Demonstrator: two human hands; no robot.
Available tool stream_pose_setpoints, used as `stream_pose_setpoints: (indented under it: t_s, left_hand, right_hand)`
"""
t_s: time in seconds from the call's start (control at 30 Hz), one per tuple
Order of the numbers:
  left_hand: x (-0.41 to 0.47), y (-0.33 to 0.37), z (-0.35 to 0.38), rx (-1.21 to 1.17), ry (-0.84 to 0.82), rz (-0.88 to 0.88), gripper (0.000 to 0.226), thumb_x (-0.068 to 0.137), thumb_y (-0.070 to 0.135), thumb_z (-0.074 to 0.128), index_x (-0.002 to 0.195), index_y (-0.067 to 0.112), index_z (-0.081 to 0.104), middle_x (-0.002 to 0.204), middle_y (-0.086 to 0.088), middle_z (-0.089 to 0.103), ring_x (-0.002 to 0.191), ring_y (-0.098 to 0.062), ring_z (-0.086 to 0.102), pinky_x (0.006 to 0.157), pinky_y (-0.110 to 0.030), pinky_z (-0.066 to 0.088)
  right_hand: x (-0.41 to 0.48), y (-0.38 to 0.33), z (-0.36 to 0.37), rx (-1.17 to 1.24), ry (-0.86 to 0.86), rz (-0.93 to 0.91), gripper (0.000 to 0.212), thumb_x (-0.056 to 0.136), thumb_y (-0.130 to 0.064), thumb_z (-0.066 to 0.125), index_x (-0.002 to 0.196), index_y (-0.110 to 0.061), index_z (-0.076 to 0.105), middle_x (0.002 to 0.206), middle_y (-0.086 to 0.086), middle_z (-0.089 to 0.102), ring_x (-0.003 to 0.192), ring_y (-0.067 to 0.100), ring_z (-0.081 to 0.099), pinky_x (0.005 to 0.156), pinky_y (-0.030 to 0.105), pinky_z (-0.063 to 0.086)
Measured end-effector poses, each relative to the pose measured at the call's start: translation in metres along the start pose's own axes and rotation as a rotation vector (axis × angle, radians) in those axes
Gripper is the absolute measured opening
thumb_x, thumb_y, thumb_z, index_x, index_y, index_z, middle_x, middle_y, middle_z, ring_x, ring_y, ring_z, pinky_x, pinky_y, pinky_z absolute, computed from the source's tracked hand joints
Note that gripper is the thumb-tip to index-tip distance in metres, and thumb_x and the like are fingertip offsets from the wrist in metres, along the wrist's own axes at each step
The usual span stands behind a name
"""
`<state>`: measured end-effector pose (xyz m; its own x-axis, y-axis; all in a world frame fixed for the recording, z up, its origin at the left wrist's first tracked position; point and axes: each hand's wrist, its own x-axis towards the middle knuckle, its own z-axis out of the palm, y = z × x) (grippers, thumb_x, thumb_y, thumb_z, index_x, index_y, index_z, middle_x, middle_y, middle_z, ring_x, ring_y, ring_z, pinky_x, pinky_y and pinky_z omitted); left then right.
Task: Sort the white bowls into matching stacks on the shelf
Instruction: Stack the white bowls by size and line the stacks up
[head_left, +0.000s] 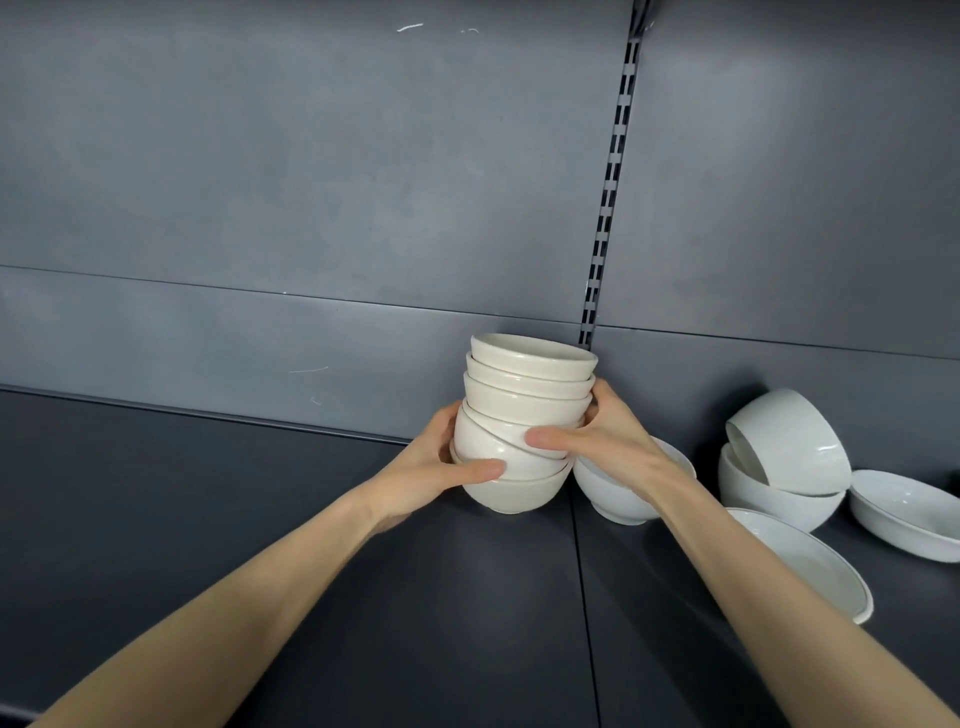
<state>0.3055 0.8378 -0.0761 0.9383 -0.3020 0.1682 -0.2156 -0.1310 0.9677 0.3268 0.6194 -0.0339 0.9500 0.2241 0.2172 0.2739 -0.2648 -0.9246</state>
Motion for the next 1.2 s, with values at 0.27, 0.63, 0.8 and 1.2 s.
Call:
stream_pose_setpoints:
  t_s: [0.27,0.63,0.8,1.2]
  left_hand:
    - [0.009,0.02,-0.003,0.213,0.002,-0.056,0.086,0.072,0.021,0.083,0.14,0.026,0.029,0.126,0.018,0.052,0.113,0.005,0.05,0.088,-0.017,0.045]
    - [0.014,0.015,-0.01,0.167,0.041,-0.006,0.09,0.055,0.043,0.085,0.135,0.031,0.046,0.127,0.019,0.059,0.122,-0.002,0.052,0.106,-0.03,0.042]
    - [0.015,0.008,-0.008,0.069,0.062,0.021,0.082,0.053,0.04,0.085,0.128,0.032,0.052,0.123,0.017,0.063,0.118,-0.004,0.056,0.101,-0.029,0.046]
    - [0.005,-0.007,0.001,-0.079,0.054,0.05,0.074,0.076,0.031,0.075,0.14,0.026,0.037,0.134,0.014,0.054,0.119,0.002,0.053,0.09,-0.015,0.049]
  right_hand:
    - [0.0,-0.01,-0.002,-0.054,-0.047,0.041,0.098,0.052,-0.02,0.092,0.126,-0.017,0.027,0.117,-0.012,0.051,0.107,0.002,0.053,0.088,0.028,0.047]
    - [-0.004,-0.015,-0.009,-0.048,-0.069,0.038,0.087,0.066,-0.006,0.084,0.131,-0.021,0.028,0.122,-0.007,0.053,0.106,0.001,0.054,0.072,0.016,0.051]
    - [-0.007,-0.013,-0.006,0.015,-0.029,0.028,0.075,0.069,0.001,0.08,0.124,-0.019,0.034,0.113,-0.007,0.057,0.096,-0.002,0.056,0.061,0.005,0.048]
    - [-0.009,-0.016,0.001,0.039,0.04,0.03,0.078,0.067,-0.005,0.083,0.13,-0.014,0.038,0.118,0.003,0.062,0.104,0.01,0.061,0.071,0.017,0.053]
